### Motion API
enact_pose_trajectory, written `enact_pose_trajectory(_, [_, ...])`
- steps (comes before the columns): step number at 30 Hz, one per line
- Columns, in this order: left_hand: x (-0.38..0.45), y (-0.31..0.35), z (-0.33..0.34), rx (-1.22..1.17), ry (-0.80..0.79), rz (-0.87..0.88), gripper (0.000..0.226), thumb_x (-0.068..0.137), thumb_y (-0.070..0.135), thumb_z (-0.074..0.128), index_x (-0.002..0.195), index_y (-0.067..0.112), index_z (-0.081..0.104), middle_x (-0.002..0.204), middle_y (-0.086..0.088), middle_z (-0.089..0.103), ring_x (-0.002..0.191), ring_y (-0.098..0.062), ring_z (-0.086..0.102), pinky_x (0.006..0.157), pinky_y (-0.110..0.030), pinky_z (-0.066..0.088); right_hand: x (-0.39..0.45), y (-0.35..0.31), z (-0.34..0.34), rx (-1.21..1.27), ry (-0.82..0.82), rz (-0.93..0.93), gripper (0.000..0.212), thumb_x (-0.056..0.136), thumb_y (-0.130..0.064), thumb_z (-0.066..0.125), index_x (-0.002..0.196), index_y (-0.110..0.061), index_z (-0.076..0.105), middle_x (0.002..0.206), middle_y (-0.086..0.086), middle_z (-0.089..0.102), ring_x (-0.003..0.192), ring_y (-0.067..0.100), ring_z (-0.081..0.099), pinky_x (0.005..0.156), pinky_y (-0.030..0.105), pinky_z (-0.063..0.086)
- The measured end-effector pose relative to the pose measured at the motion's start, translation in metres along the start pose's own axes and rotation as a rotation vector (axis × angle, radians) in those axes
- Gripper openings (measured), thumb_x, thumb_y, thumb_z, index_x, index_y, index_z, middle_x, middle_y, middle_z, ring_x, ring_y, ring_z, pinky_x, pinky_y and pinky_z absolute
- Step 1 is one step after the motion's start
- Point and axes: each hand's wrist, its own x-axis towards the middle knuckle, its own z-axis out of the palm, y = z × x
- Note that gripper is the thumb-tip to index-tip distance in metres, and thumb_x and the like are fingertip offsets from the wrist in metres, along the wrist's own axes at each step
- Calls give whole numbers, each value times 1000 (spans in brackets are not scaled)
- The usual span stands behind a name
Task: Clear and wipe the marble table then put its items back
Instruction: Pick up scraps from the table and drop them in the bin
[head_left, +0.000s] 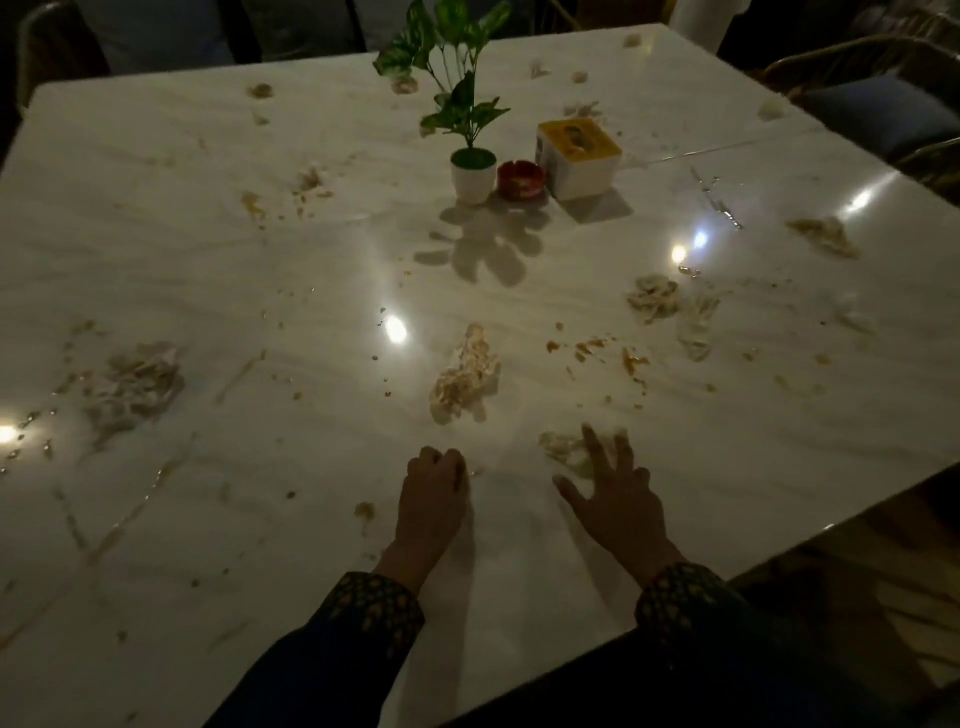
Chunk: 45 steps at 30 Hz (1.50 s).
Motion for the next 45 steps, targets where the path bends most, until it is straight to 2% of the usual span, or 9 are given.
enact_pose_trajectory(4, [26, 12, -3, -238, 152, -29, 11, 87, 0, 56, 94, 8, 61, 94, -8, 51, 88, -25, 51, 75, -35, 46, 32, 1, 2, -45, -71, -95, 64, 92, -62, 42, 148, -35, 28, 151, 12, 29, 125, 37, 38, 97, 44, 43])
enact_pose_trajectory(9, [94, 35, -32, -331, 339, -68, 41, 88, -3, 51, 128, 8, 53, 127, -15, 43, 108, -23, 51, 88, -30, 48, 48, 9, 4, -66, 28, -347, 19, 95, -32, 47, 108, -22, 56, 107, 4, 52, 93, 28, 49, 76, 36, 43])
enact_pose_trajectory(17, [161, 33, 16, 163, -175, -230, 72, 91, 59, 32, 154, 31, 11, 160, -16, 10, 146, -40, 11, 119, -51, 11, 77, 60, -30, 286, -109, -500, 40, 98, -10, 46, 136, -23, 50, 114, -1, 50, 93, 20, 54, 77, 31, 47])
enact_pose_trajectory(22, [139, 45, 40, -97, 225, -167, 32, 84, 8, 46, 110, 1, 64, 115, -23, 56, 106, -44, 54, 92, -48, 47, 119, 102, -48, 374, -52, -504, 49, 92, 3, 48, 137, -18, 51, 138, -2, 39, 116, 3, 40, 95, 16, 35])
enact_pose_trajectory(26, [137, 62, 35, -225, 386, -235, 38, 80, -2, 41, 110, 5, 63, 101, -19, 49, 85, -35, 52, 71, -42, 48, 180, 132, -70, 393, 148, -398, 42, 86, 5, 45, 124, -2, 60, 128, 19, 56, 122, 35, 50, 103, 32, 35])
enact_pose_trajectory(31, [148, 92, 36, -257, 435, -272, 25, 90, -10, 45, 104, -3, 64, 98, -22, 48, 88, -35, 53, 80, -27, 39, 264, 143, -113, 455, 316, -268, 32, 86, 8, 49, 111, -1, 66, 112, 19, 64, 106, 37, 58, 94, 33, 41])
enact_pose_trajectory(35, [159, 113, 40, -345, 388, -403, 29, 100, 23, 44, 95, -1, 58, 99, -18, 45, 89, -28, 48, 84, -33, 41, 329, 128, -121, 371, 133, -276, 30, 94, -8, 50, 121, -9, 63, 138, 17, 49, 131, 31, 43, 104, 28, 32])
enact_pose_trajectory(39, [169, 131, 40, -391, 411, -513, 23, 102, 18, 43, 101, -2, 54, 107, -16, 42, 89, -23, 44, 82, -28, 36, 357, 117, -104, 164, -159, -243, 42, 99, -36, 47, 140, -24, 49, 159, 16, 16, 146, 32, 16, 115, 42, 21])
enact_pose_trajectory(45, [175, 139, 39, -408, 391, -504, 14, 96, 4, 40, 102, 11, 50, 107, -8, 41, 86, -26, 50, 80, -39, 45, 349, 115, -95, 77, 20, -411, 27, 95, -17, 55, 120, -10, 60, 119, 17, 52, 108, 36, 46, 87, 43, 44])
